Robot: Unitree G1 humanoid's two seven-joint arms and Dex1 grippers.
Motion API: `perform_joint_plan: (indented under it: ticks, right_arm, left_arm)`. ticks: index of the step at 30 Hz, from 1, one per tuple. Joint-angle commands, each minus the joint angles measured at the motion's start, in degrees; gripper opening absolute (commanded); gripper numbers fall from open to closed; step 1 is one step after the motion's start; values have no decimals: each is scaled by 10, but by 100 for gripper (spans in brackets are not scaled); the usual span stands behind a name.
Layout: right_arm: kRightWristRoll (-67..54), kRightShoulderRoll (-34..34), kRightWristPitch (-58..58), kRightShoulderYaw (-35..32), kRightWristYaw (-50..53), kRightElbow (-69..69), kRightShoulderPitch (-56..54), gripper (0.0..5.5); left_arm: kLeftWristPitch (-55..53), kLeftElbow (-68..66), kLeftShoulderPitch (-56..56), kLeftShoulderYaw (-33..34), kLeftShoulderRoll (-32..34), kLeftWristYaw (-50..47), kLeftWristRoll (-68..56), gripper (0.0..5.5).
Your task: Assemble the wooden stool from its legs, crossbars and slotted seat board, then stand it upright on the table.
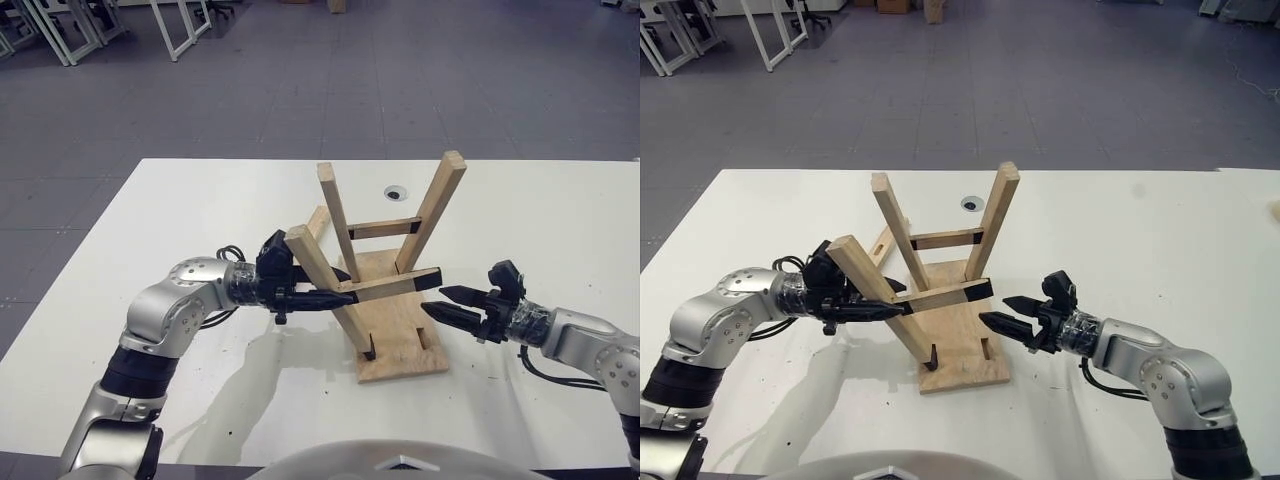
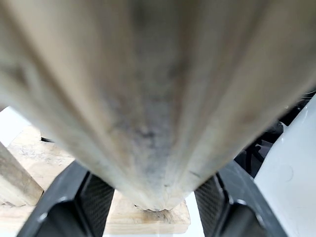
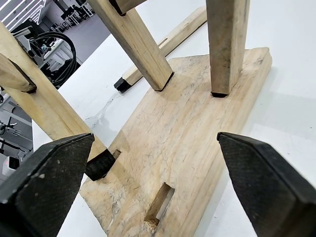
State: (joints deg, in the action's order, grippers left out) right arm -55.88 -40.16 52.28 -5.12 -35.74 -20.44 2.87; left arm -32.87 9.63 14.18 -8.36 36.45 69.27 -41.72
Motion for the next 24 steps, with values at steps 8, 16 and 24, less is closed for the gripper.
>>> perform_joint_plan:
  ticks: [8, 16, 24]
  right_arm:
    - [37, 19, -1, 17, -3, -20, 15, 460]
    - [66, 17, -3, 24, -18, -22, 17, 460]
    - [88, 5, -4, 4, -13, -2, 26, 460]
  left_arm:
    - [28, 20, 67, -10, 2, -9, 74, 206]
    - [79, 13, 12, -48, 22, 24, 136, 206]
    - [240, -43, -66, -147, 73, 13, 293, 206]
